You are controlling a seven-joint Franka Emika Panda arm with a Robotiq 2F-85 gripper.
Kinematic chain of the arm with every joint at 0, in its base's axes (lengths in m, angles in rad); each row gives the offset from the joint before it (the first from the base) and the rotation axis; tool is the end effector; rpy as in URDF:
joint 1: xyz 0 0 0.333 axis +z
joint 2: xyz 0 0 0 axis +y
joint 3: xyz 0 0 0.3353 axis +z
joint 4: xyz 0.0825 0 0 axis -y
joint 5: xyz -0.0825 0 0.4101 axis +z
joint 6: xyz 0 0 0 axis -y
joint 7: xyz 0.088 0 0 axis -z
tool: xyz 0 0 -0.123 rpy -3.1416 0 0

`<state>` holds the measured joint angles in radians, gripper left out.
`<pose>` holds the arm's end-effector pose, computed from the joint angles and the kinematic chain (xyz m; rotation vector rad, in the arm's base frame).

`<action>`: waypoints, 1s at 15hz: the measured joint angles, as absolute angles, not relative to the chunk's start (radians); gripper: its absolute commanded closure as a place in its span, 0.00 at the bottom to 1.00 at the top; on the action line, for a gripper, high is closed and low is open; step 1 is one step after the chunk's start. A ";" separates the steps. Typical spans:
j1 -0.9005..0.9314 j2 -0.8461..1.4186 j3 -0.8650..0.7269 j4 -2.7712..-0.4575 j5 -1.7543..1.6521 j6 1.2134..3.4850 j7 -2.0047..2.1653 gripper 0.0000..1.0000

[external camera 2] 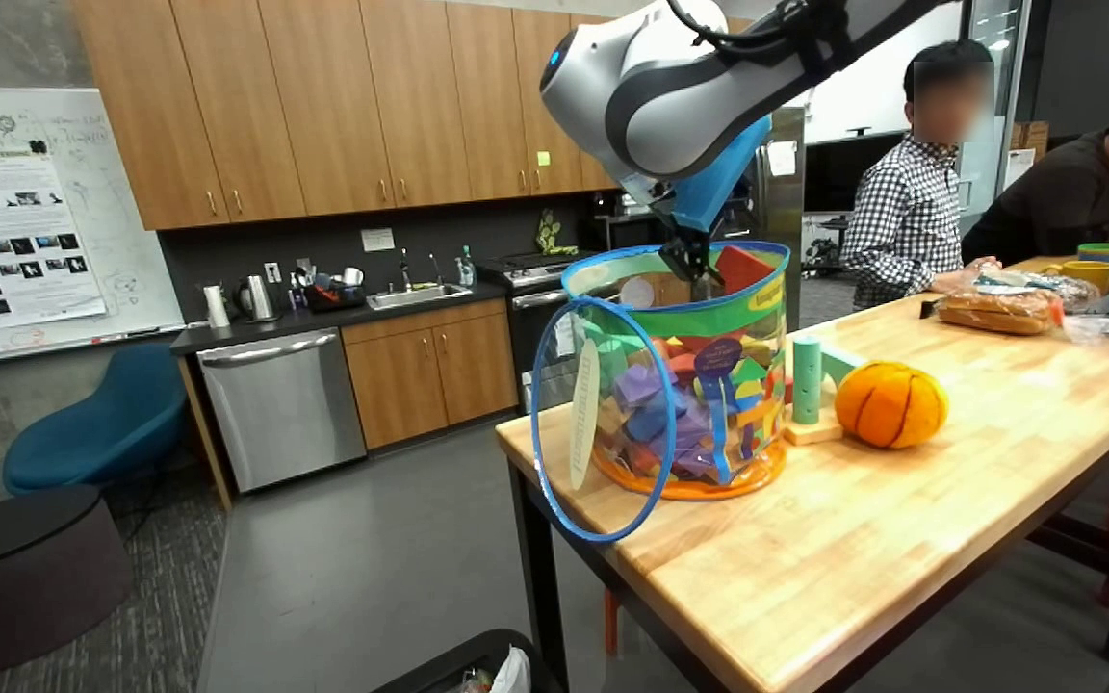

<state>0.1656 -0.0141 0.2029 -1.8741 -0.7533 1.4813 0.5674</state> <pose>0.5364 0.1121 0.5186 2.2995 -0.1370 0.0234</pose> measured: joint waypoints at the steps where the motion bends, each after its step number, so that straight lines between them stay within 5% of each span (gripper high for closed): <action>1: 0.169 -0.014 0.203 -1.869 -0.753 1.479 0.567 0.00; 15: 0.181 0.058 0.204 -1.828 -0.762 1.443 0.792 0.00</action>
